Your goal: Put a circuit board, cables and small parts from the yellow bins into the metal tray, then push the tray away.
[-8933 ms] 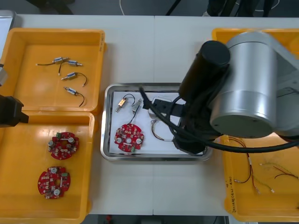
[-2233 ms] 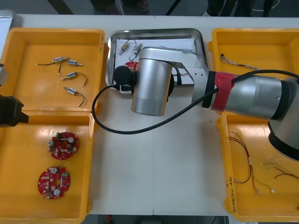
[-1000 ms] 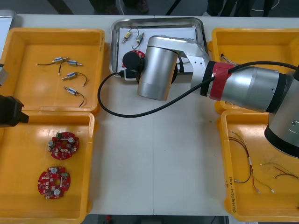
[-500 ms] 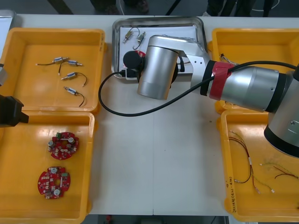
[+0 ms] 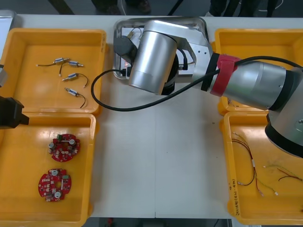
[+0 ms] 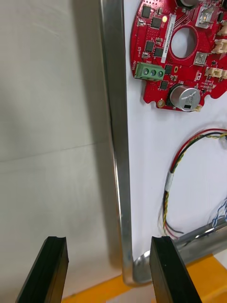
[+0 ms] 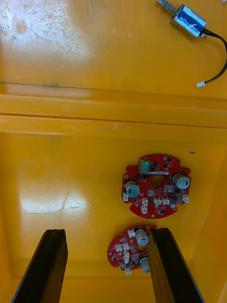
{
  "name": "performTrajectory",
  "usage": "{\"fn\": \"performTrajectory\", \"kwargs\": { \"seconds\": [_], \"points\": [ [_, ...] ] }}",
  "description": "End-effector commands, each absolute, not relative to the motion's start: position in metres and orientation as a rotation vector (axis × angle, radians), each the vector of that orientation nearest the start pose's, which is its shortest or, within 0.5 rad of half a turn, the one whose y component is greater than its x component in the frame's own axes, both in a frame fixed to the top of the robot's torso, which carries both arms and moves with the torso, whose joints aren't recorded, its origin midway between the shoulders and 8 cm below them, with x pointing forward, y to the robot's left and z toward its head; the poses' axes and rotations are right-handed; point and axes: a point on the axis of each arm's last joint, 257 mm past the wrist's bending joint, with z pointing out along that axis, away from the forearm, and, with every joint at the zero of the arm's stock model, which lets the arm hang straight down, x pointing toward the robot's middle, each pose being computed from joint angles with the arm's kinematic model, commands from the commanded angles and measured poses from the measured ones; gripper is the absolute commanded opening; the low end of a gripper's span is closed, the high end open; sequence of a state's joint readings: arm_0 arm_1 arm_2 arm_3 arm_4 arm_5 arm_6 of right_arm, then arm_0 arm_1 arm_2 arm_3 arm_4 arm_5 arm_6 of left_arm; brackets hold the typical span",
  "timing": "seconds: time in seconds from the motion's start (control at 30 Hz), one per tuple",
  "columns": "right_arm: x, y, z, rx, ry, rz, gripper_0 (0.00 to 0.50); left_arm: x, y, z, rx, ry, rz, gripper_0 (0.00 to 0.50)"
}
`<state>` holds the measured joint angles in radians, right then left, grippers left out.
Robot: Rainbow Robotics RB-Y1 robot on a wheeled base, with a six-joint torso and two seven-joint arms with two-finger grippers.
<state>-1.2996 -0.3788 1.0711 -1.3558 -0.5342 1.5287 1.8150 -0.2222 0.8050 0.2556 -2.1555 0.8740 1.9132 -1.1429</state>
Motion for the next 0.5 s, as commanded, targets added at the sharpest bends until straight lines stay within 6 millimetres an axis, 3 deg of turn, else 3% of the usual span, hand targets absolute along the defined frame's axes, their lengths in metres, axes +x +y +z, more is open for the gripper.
{"fn": "performTrajectory", "kwargs": {
  "seconds": [0.03,0.33,0.5],
  "points": [
    [0.537,-0.011,-0.124,-1.671,1.949,-0.700,0.500,0.379,0.376,-0.148,-0.031,2.675,0.050,0.500],
    [0.489,-0.038,-0.116,-1.602,2.109,-0.620,0.500,0.379,0.376,-0.148,-0.031,2.675,0.050,0.500],
    [0.476,-0.029,-0.097,-1.422,2.129,-0.424,0.500,0.379,0.376,-0.148,-0.031,2.675,0.050,0.500]
  ]
}}
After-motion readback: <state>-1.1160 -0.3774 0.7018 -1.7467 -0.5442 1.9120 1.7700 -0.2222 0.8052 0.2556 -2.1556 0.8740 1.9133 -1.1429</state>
